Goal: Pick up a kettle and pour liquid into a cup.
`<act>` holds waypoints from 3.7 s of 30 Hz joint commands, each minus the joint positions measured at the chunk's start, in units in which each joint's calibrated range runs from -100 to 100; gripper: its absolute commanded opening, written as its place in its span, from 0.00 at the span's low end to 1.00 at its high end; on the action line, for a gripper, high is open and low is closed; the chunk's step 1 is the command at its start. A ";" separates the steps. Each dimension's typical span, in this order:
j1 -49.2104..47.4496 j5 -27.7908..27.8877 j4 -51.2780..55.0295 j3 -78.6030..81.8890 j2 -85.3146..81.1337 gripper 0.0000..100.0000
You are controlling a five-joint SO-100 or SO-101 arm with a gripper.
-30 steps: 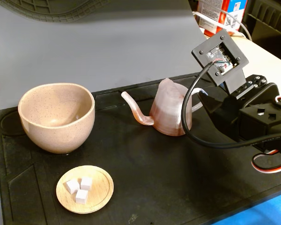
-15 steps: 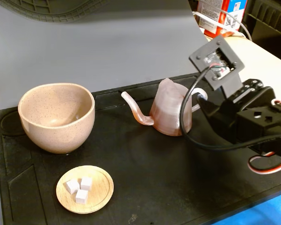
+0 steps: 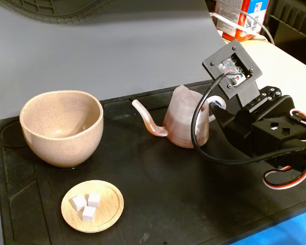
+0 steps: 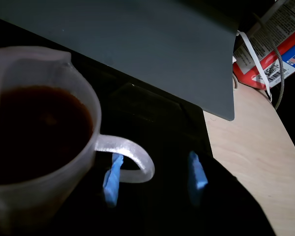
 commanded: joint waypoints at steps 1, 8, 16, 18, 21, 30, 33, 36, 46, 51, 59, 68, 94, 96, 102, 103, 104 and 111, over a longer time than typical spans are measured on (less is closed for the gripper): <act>0.94 0.11 -0.69 -1.89 -0.32 0.18; 2.00 0.11 -0.61 -2.07 -0.24 0.18; 1.55 0.17 -1.21 -4.43 2.92 0.18; 1.47 0.17 -1.21 -5.61 3.09 0.18; 1.02 0.17 -1.12 -5.70 3.18 0.18; -0.28 0.17 -0.78 -5.79 3.26 0.18; -0.05 0.17 -1.12 -5.88 3.26 0.18; -0.20 1.79 -0.69 -7.06 3.26 0.18; 0.33 1.85 -0.86 -7.42 3.26 0.18; 0.33 1.85 -0.86 -7.51 3.26 0.18; 0.48 3.00 -1.04 -7.51 3.26 0.18; 1.47 3.05 -0.61 -8.78 3.43 0.17; 0.41 3.05 -1.21 -12.59 7.27 0.17; 0.48 3.05 -1.21 -12.59 7.27 0.17; 0.41 3.05 -1.21 -12.50 7.27 0.03; 0.41 3.05 -1.21 -12.50 7.27 0.00; 0.41 3.05 -1.21 -12.41 7.27 0.01; 0.41 3.05 -1.21 -11.96 7.27 0.01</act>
